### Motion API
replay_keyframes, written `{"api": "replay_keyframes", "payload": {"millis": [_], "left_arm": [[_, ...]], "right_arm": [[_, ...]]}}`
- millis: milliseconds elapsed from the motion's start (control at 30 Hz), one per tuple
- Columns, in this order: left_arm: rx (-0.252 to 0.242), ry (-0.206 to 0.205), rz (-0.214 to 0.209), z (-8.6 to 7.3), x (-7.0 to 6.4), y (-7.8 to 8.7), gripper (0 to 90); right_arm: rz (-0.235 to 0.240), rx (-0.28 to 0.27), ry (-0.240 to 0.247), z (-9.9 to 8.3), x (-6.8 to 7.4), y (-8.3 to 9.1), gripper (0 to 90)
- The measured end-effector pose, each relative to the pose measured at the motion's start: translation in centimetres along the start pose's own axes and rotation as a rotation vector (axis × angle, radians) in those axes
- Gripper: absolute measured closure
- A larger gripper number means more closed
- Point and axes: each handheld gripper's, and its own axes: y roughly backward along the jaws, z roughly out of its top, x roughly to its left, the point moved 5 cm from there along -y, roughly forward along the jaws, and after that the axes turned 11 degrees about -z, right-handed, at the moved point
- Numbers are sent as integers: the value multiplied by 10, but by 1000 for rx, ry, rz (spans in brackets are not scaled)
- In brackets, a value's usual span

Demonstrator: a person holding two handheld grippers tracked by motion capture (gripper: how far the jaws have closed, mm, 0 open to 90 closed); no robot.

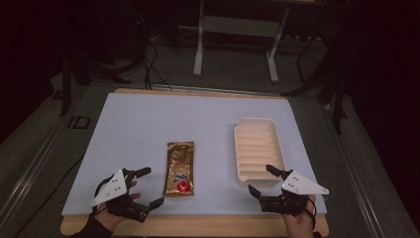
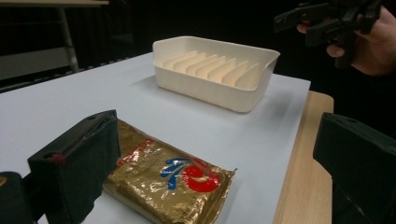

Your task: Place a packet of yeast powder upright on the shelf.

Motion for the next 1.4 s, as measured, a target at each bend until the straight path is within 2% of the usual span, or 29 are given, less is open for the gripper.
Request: {"api": "replay_keyframes", "payload": {"millis": [33,67,133,200,267,333,367,433,533,667,733,867,933,1000,1033,1100,1133,1333,1400], "left_arm": [[3,-3,-2,0,0,-1,14],[10,-5,2,0,-1,-1,14],[37,51,-2,-1,-1,-2,14],[58,62,8,-3,-1,-4,14],[45,80,-11,-2,-3,-4,14],[45,80,-11,-2,-3,-4,14],[30,92,-8,1,-3,-3,14],[16,89,6,3,-3,-2,14],[22,73,43,4,-2,0,13],[21,110,56,7,-1,3,14],[20,109,64,9,-1,3,14],[44,133,36,9,-3,2,14],[40,136,21,11,-4,3,13],[36,152,8,15,-4,2,13],[13,157,5,17,-4,3,14],[-3,171,-11,21,-4,3,13],[-1,174,-12,22,-4,4,13],[14,187,-33,29,0,4,13],[28,168,-30,33,0,1,13]], "right_arm": [[19,-4,-9,0,1,1,137],[16,-3,-9,1,1,1,136],[25,-2,-11,2,2,2,118],[13,-7,-6,3,3,2,108],[8,-3,-2,4,4,2,105],[10,-7,4,4,5,2,105],[14,0,13,3,6,0,105],[24,5,15,3,7,0,105],[32,6,14,3,8,-1,102],[39,14,23,3,11,-1,102],[34,5,27,4,11,-1,98],[2,-34,39,9,10,1,97],[23,-22,21,10,11,2,97],[37,-26,29,12,13,3,97],[51,-28,32,13,14,3,97],[70,-39,43,15,17,4,97],[89,-43,39,16,18,4,97],[113,-111,62,23,22,5,97],[109,-125,57,24,23,5,97]]}}
